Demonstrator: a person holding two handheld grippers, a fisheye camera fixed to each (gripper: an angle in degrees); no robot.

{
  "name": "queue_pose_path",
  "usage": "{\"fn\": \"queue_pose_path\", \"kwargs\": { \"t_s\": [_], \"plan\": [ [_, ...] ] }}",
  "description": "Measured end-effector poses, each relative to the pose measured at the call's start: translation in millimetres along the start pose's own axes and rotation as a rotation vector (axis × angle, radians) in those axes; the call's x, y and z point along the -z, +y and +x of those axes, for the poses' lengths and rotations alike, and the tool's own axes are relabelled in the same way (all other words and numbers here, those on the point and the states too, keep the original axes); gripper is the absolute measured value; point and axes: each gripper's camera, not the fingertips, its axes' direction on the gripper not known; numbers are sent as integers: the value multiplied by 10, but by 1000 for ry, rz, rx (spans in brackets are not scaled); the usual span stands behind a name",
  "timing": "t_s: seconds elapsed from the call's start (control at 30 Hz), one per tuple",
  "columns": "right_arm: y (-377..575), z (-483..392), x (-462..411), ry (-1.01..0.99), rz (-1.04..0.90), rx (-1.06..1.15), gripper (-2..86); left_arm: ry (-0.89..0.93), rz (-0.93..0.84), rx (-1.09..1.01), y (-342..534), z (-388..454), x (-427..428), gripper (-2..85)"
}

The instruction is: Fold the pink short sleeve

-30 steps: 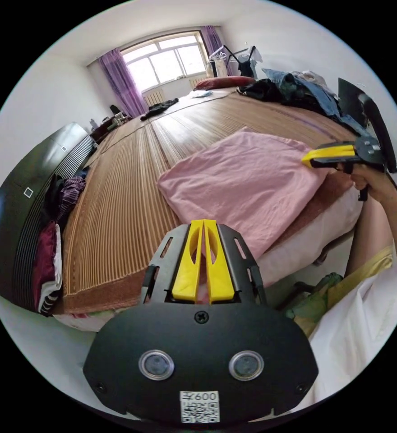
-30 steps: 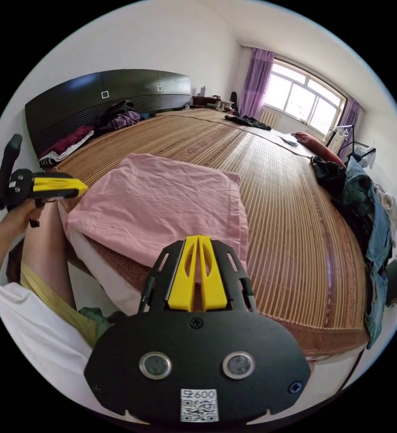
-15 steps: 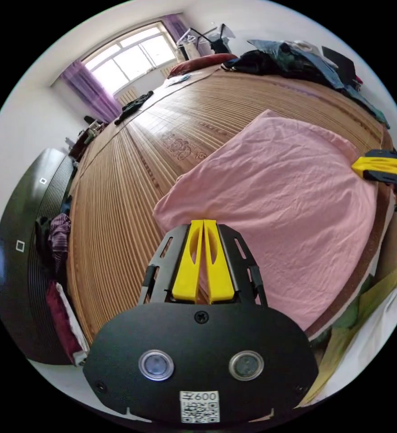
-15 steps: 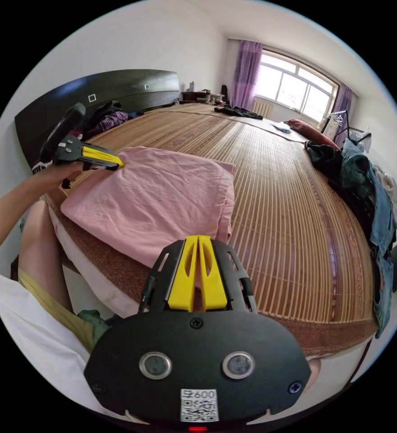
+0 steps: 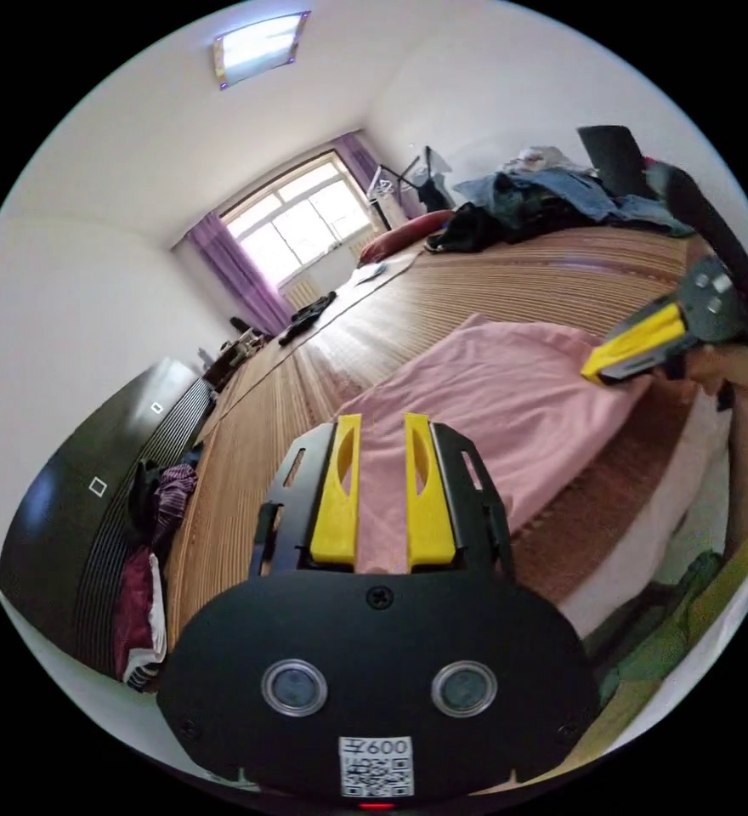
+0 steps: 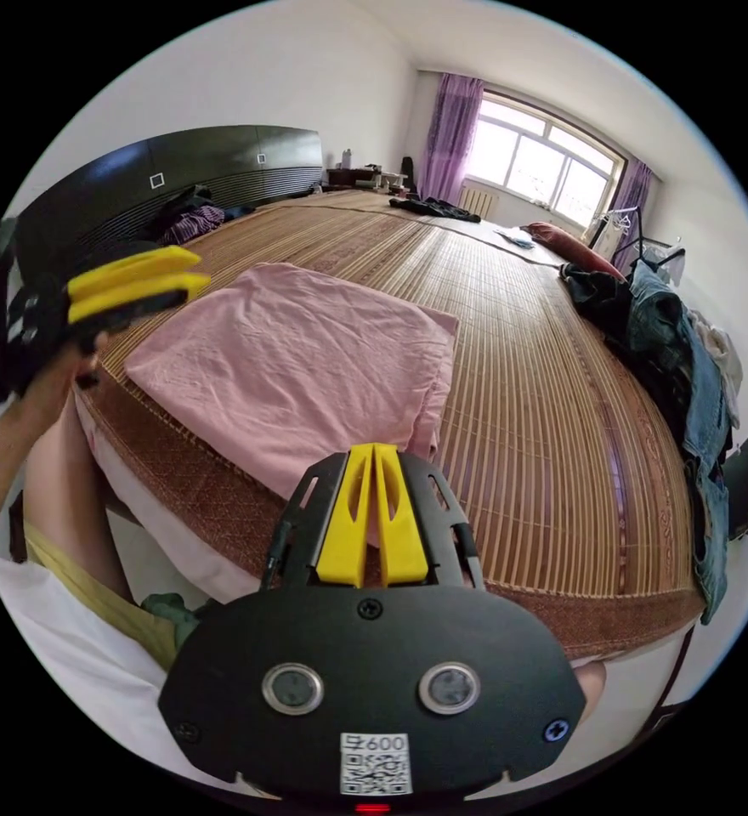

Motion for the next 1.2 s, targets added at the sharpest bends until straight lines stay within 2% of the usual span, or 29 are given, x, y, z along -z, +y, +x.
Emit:
{"fn": "queue_pose_path", "kwargs": {
  "t_s": [0.07,0.27,0.7,0.8,0.93,1.0,1.13,1.2],
  "plan": [
    [-33,-12,112,13,57,-38,-8,66,16,49,208,127,60,79],
    [-190,-211,466,11,203,-68,-7,107,51,192,494,-39,-2,87],
    [-836,-412,367,-32,226,-54,6,175,-19,251,937,-475,-471,69],
    [-968,-456,74,-59,175,-52,8,255,-101,257,999,-521,-694,43],
    [-1025,-561,-324,-68,108,-45,10,491,-178,250,1091,-572,-846,20],
    [-1022,-598,-415,-74,99,-43,12,480,-134,201,1138,-549,-719,18],
    [-1010,-669,-533,-85,93,-29,18,466,-150,-148,1195,-226,-454,19],
    [-1012,-709,-600,-81,73,-16,21,328,-156,-347,1278,39,-327,19]
  ]
}}
